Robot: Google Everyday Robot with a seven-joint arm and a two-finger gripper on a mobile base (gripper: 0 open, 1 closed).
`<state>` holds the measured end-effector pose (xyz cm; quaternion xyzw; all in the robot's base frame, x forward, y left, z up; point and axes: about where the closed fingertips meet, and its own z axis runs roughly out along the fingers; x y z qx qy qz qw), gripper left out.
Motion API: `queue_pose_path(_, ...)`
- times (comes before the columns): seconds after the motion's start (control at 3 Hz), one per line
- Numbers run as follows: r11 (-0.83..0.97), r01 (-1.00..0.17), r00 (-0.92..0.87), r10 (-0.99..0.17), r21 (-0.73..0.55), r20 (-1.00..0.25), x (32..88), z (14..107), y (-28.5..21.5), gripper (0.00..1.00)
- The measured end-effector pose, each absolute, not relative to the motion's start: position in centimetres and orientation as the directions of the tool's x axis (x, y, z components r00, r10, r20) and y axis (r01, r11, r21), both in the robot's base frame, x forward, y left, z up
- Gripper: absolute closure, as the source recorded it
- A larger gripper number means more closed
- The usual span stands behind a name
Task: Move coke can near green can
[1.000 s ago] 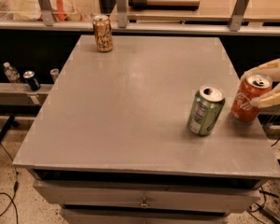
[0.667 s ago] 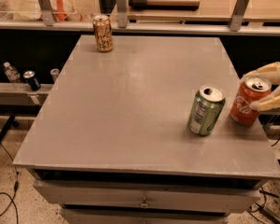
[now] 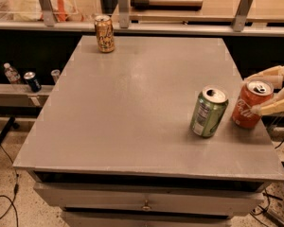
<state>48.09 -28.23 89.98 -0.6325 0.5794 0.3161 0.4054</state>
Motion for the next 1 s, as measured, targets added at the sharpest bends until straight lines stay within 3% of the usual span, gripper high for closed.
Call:
queue_pose_path(0.33, -0.009, -0.99, 0.128, -0.473, -0.141, -0.872, 47.94, 89.77, -27.9, 0.12)
queue_pose_path(0.67, -0.015, -0.99, 0.128, -0.472, -0.137, -0.873, 47.89, 89.63, -27.7, 0.0)
queue_pose_path(1.0, -0.021, -0.991, 0.127, -0.47, -0.132, -0.874, 47.9, 89.49, -27.59, 0.0)
